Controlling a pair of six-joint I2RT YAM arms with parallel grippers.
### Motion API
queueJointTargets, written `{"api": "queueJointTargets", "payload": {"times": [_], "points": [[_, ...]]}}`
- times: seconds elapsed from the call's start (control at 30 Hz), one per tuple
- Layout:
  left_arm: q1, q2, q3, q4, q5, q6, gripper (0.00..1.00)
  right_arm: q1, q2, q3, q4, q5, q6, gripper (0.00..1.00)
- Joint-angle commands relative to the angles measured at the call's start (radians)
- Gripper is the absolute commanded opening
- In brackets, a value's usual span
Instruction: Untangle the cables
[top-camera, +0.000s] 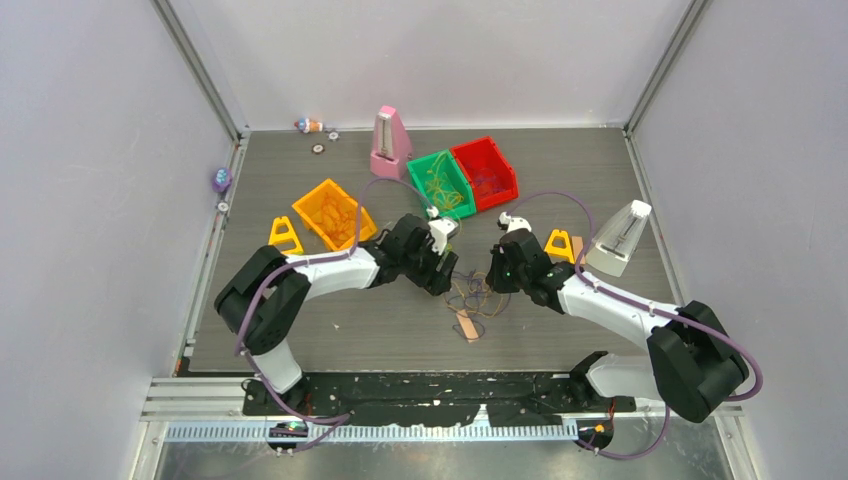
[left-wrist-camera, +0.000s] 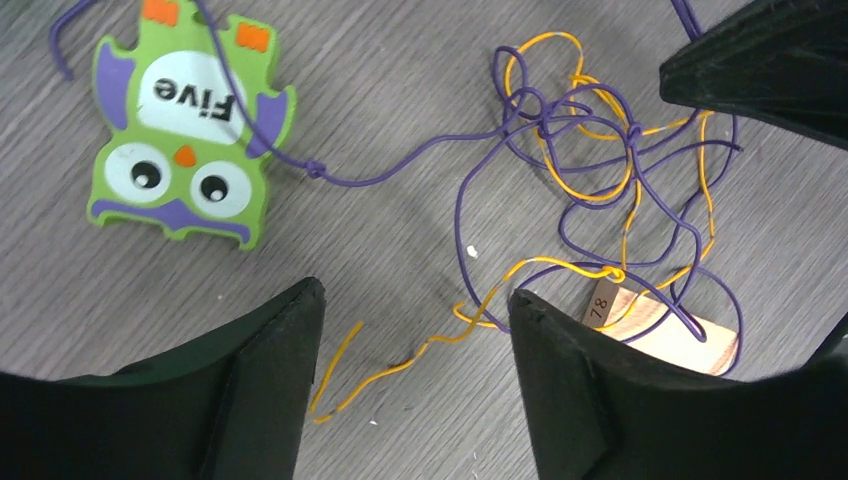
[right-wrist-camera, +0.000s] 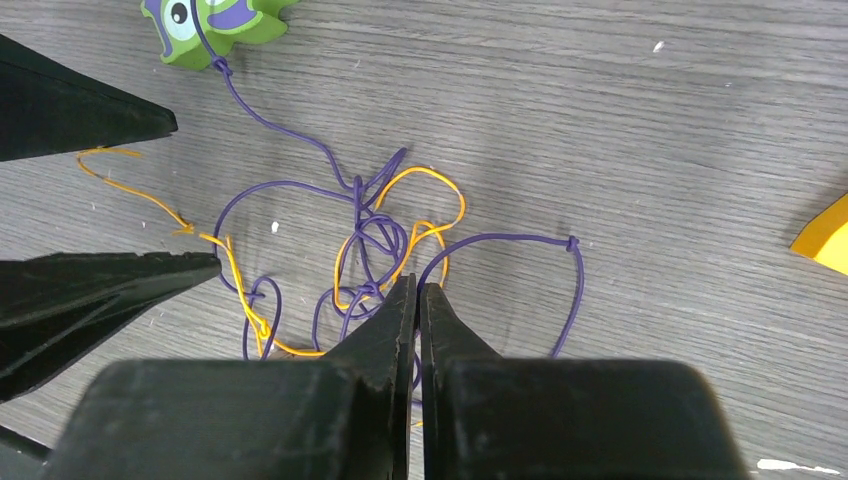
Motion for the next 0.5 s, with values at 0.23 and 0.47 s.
{"api": "queueJointTargets", "payload": {"times": [0.23, 0.47], "points": [[-0.033, -0.011, 0.078, -0.104, -0.074, 0.045, 0.00, -0.007, -0.096, 0.036, -0.048, 0.158, -0.022, 0.05], [-0.027, -0.222, -0.120, 0.097, -0.269, 0.001, 0.00, -0.038, -0.190, 0.020, -0.112, 0.317, 0.021, 0.05]]}}
